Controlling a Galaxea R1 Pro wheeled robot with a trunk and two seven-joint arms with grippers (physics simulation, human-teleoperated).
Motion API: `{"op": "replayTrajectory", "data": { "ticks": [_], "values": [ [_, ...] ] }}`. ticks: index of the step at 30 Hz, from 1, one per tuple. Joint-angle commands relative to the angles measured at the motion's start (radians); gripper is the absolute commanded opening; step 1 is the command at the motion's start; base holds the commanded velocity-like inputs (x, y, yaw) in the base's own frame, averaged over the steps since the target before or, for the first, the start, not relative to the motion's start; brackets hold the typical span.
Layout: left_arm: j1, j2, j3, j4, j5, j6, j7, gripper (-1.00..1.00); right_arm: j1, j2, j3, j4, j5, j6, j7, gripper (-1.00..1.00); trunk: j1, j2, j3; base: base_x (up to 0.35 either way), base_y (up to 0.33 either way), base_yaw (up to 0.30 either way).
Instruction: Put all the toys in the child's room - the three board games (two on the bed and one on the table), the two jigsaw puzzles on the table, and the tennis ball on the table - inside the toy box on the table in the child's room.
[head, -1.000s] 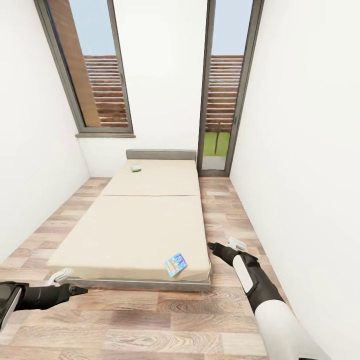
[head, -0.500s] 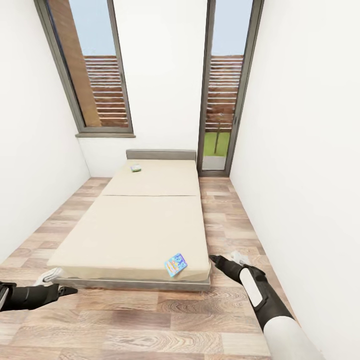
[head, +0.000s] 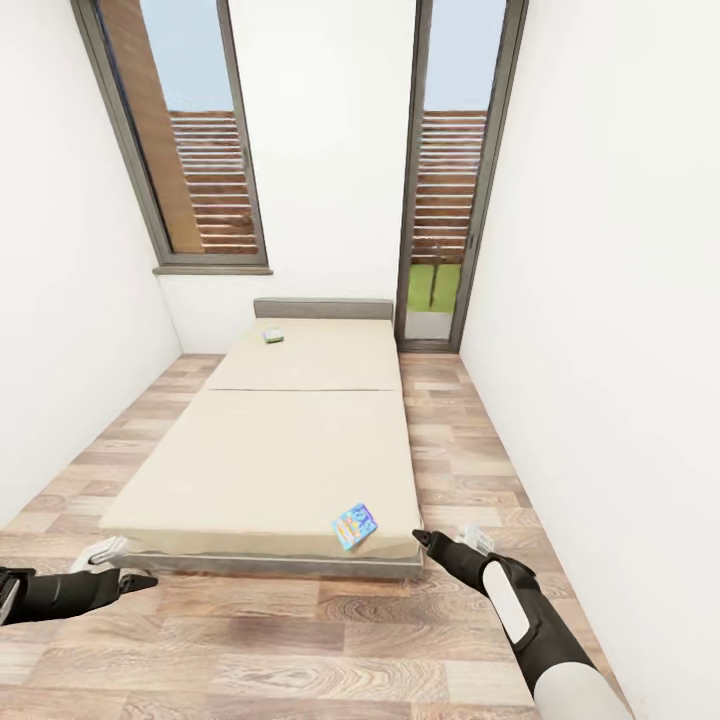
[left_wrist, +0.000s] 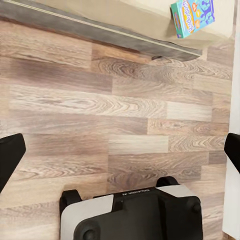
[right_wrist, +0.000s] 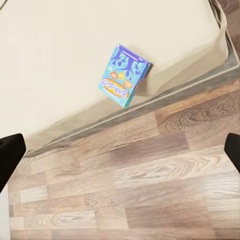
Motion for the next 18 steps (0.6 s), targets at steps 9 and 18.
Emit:
{"op": "replayTrajectory", "data": {
  "ticks": [9,18],
  "values": [
    [0.000,-0.003,0.003,0.000,-0.012,-0.007,-0.010,1.00,-0.001,0.012,-0.005,0.002,0.003,-0.016,0.002,1.00,0.000,-0.002,-0.002,-0.023,0.041,0.000],
    [0.000,-0.002,0.005,0.000,-0.010,-0.015,-0.012,1.00,-0.001,0.015,-0.002,0.018,0.002,-0.049,0.002,1.00,0.000,-0.002,-0.002,-0.002,0.040,0.000]
  ]
}}
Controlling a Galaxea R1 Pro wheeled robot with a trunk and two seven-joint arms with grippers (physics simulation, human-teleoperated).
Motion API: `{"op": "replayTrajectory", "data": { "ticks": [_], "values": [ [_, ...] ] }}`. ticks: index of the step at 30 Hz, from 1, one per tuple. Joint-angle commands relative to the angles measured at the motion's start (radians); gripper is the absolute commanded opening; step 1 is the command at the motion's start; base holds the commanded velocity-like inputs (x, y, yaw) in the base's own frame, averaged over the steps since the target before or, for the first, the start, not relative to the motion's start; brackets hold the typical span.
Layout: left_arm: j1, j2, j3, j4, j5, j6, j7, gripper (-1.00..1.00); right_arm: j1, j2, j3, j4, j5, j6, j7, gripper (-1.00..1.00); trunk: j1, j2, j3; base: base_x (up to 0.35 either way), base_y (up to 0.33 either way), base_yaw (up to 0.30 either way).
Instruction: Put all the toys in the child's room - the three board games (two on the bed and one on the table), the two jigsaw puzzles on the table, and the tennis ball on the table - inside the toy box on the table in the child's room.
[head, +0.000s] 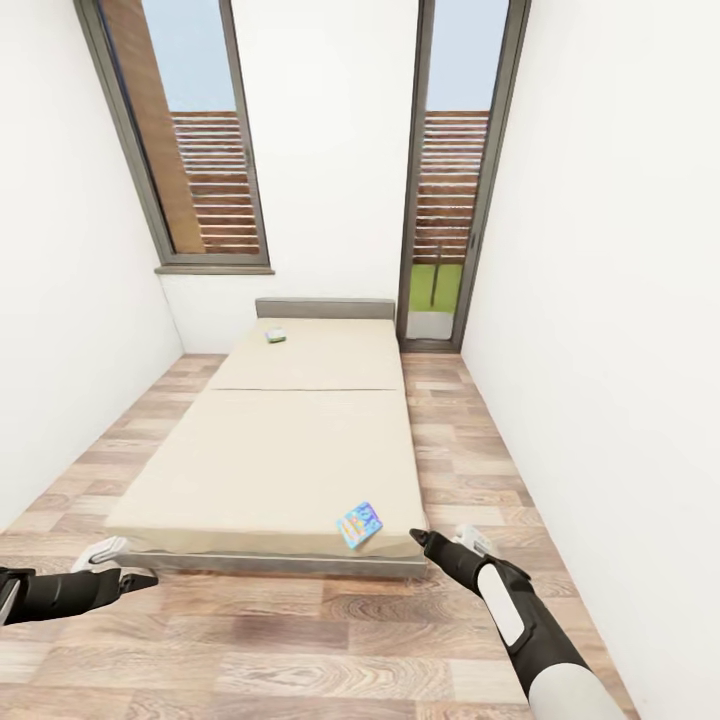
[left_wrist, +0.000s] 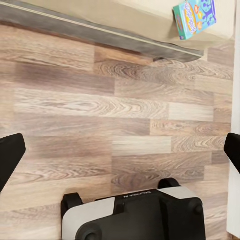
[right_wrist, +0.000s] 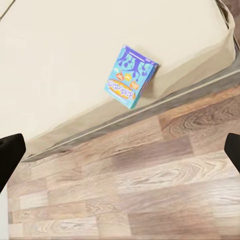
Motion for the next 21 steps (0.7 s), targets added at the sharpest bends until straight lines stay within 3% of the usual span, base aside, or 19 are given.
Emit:
{"op": "replayTrajectory", "data": {
  "ticks": [1,7,16,21],
  "values": [
    [-0.001,-0.001,0.004,0.000,-0.010,0.005,-0.009,1.00,-0.001,0.001,-0.006,0.000,-0.002,0.006,0.004,1.00,0.001,-0.002,-0.002,0.000,0.202,0.000],
    [-0.001,-0.001,0.004,0.000,-0.010,0.005,-0.007,1.00,-0.001,0.002,-0.006,0.004,-0.003,0.005,0.003,1.00,0.001,-0.002,-0.002,0.000,0.131,0.000],
    [-0.001,-0.002,0.005,0.000,0.000,0.016,-0.013,1.00,-0.001,0.007,-0.006,0.098,-0.007,-0.009,-0.001,1.00,0.001,-0.002,-0.002,0.000,0.015,0.000],
    [-0.001,-0.005,0.006,0.001,0.001,0.024,-0.015,1.00,-0.001,0.022,-0.011,0.188,-0.022,-0.098,0.007,1.00,0.001,-0.002,-0.002,0.000,0.001,0.000]
  ]
}}
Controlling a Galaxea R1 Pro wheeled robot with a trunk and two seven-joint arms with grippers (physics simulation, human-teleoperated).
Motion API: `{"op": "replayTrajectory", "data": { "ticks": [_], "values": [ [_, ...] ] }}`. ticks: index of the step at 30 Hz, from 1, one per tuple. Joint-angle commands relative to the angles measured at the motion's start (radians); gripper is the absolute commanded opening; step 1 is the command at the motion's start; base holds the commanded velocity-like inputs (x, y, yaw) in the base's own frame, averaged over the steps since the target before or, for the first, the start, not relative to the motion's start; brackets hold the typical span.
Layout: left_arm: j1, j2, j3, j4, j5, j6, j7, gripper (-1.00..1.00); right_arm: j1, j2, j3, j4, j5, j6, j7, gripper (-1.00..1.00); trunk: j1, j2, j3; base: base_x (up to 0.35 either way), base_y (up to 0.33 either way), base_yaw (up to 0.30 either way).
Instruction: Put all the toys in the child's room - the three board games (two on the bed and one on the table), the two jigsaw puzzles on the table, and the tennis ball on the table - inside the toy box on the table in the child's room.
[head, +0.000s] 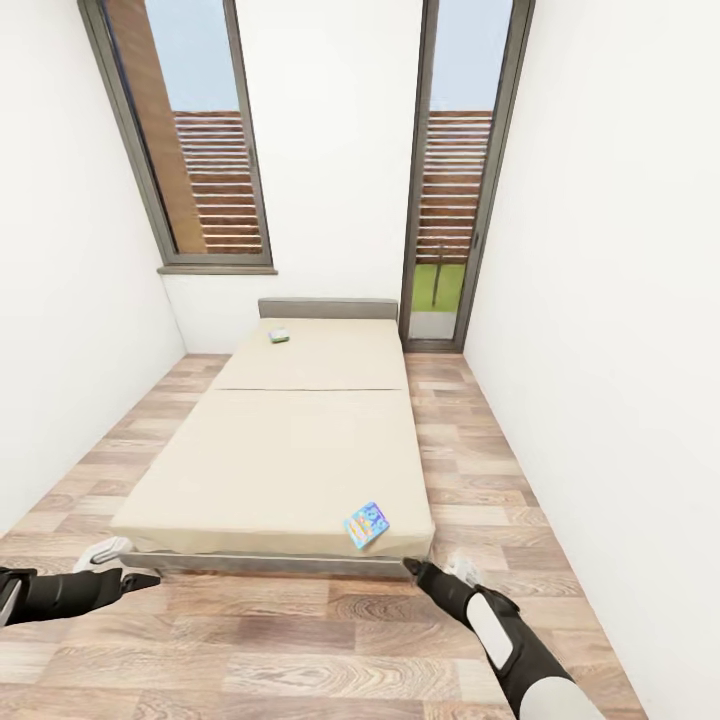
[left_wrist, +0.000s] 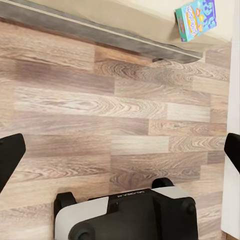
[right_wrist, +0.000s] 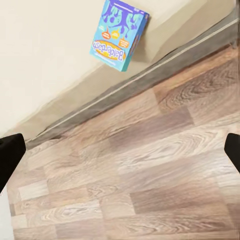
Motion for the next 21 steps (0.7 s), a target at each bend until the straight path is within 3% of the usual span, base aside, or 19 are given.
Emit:
{"op": "replayTrajectory", "data": {
  "ticks": [1,7,21],
  "values": [
    [-0.001,-0.002,0.004,-0.001,-0.010,0.007,-0.010,1.00,-0.001,0.003,-0.008,0.017,-0.017,-0.014,0.006,1.00,0.001,-0.002,-0.002,0.000,0.000,0.000],
    [-0.001,-0.020,0.006,0.000,-0.008,0.008,-0.010,1.00,-0.001,0.006,-0.007,0.049,-0.066,-0.061,0.039,1.00,0.001,-0.002,-0.002,0.000,0.000,0.000],
    [-0.001,-0.026,0.005,0.000,-0.009,0.007,-0.009,1.00,-0.001,0.005,-0.010,0.057,-0.094,-0.069,0.179,1.00,0.054,-0.100,-0.046,0.000,0.000,0.000]
  ]
}}
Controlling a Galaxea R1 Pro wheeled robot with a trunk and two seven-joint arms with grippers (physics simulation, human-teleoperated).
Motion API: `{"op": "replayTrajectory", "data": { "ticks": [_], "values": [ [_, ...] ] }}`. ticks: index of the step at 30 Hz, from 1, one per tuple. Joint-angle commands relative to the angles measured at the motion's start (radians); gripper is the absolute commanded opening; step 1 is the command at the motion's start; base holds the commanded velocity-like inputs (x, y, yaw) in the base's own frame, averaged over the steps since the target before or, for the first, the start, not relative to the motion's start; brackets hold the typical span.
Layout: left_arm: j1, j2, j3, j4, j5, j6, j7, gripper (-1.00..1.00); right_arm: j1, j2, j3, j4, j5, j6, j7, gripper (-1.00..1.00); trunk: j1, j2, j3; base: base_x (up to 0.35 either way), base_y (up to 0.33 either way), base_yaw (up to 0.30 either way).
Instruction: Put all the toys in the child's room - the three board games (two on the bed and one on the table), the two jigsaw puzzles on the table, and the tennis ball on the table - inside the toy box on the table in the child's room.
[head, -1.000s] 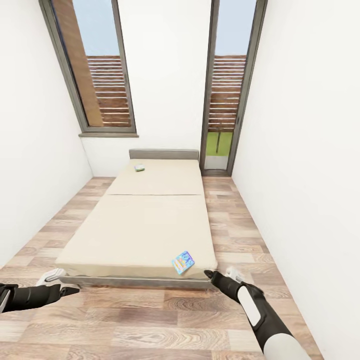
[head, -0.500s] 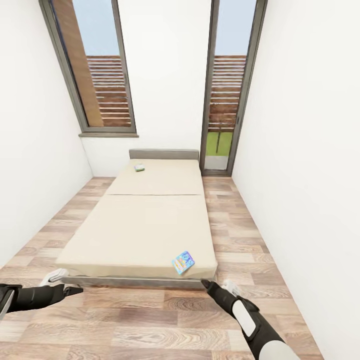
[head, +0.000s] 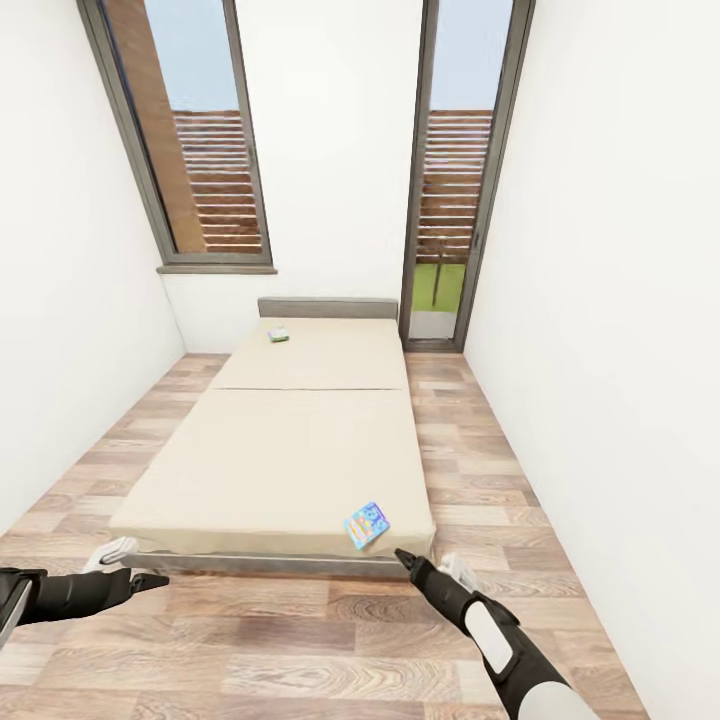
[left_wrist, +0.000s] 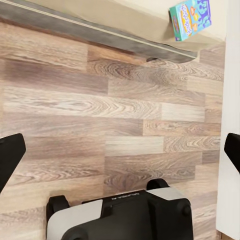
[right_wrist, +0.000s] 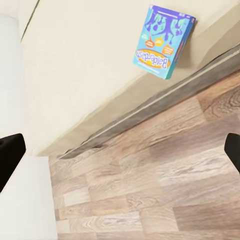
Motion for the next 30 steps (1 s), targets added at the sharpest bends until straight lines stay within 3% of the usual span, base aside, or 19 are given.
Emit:
{"op": "replayTrajectory", "data": {
  "ticks": [1,9,17,30],
  "values": [
    [-0.001,-0.001,0.004,-0.001,-0.010,0.006,-0.010,1.00,-0.001,0.001,-0.009,-0.001,-0.023,0.010,0.020,1.00,0.004,-0.009,-0.005,0.000,0.000,0.000],
    [-0.003,0.008,0.011,-0.001,-0.012,0.034,-0.010,1.00,-0.001,0.001,-0.013,0.000,-0.143,0.008,0.071,1.00,0.035,-0.065,-0.030,0.000,0.000,0.000],
    [-0.008,0.008,0.004,-0.025,-0.020,0.107,-0.009,1.00,-0.001,0.002,-0.017,0.000,-0.163,0.007,0.075,1.00,0.066,-0.121,-0.055,0.000,0.000,0.000],
    [-0.011,0.007,0.002,-0.034,-0.021,0.125,-0.007,1.00,-0.001,0.004,-0.014,0.000,-0.170,0.009,0.074,1.00,0.116,-0.212,-0.096,0.000,0.000,0.000]
  ]
}}
